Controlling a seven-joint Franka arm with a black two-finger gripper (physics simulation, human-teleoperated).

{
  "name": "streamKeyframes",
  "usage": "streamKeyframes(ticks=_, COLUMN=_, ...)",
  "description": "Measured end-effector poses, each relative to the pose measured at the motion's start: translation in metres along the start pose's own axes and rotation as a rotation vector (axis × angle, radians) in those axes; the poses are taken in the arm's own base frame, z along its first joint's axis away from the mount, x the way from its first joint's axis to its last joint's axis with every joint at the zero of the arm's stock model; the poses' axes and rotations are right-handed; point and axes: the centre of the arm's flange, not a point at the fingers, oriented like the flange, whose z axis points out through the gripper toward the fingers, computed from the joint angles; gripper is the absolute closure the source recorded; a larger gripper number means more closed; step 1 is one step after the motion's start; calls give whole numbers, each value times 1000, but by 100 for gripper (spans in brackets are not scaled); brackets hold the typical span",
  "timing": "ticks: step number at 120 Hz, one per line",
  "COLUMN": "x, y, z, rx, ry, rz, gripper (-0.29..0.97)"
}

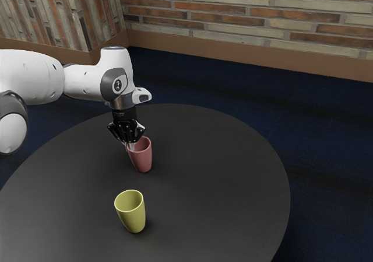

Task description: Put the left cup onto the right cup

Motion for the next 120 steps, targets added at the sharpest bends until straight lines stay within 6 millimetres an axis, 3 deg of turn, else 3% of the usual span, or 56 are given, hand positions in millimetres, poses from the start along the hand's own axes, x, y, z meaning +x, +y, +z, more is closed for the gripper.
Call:
streamKeyframes(ticks=44, x=-2, y=0, z=-15, rx=2, ry=22, rz=0, gripper=78)
streamKeyframes(ticks=95, x=-20, y=10, z=-68, rx=-13, ry=84, rz=22, gripper=78)
streamKeyframes(ticks=120, x=-30, y=14, z=-81, rx=-16, ry=85, rz=30, gripper=78)
